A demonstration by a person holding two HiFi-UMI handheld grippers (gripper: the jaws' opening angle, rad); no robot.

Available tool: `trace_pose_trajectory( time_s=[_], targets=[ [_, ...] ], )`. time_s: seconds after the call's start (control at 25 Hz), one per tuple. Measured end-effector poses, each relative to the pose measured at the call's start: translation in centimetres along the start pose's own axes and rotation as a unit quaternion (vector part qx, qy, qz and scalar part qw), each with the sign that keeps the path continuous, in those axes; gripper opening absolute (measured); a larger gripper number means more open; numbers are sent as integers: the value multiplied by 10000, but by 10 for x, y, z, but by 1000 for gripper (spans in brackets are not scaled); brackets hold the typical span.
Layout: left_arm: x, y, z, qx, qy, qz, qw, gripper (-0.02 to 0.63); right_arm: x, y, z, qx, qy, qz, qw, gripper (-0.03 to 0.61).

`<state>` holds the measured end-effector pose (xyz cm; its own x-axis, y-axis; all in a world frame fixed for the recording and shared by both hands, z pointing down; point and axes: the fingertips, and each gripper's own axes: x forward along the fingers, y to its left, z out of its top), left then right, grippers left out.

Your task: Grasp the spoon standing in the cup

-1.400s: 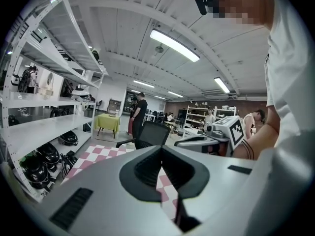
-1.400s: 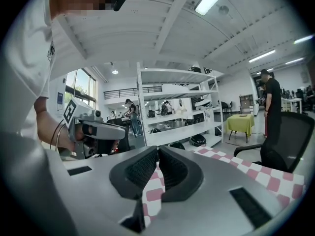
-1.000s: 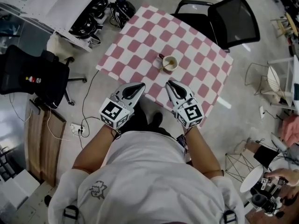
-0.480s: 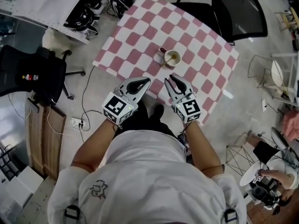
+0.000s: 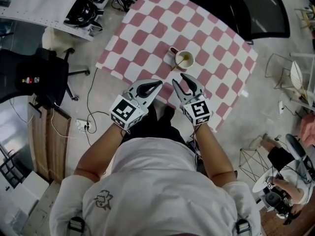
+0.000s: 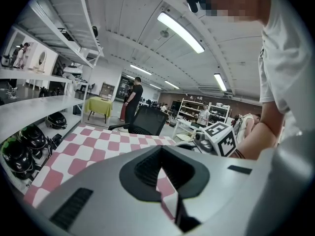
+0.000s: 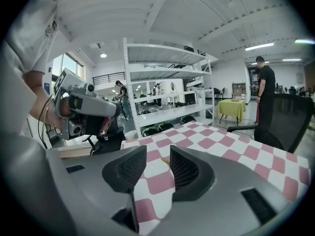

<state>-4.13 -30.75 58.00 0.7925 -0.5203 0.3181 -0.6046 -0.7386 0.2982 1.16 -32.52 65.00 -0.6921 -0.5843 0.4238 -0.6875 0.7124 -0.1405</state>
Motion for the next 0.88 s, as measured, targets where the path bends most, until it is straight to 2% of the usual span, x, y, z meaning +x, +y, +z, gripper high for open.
trace_pose_trajectory(
  time_s=[0.88],
  targets=[
    [24, 27, -27, -348, 149, -21, 9993, 14, 52, -16, -27, -387, 369, -178, 9984, 158]
  ],
)
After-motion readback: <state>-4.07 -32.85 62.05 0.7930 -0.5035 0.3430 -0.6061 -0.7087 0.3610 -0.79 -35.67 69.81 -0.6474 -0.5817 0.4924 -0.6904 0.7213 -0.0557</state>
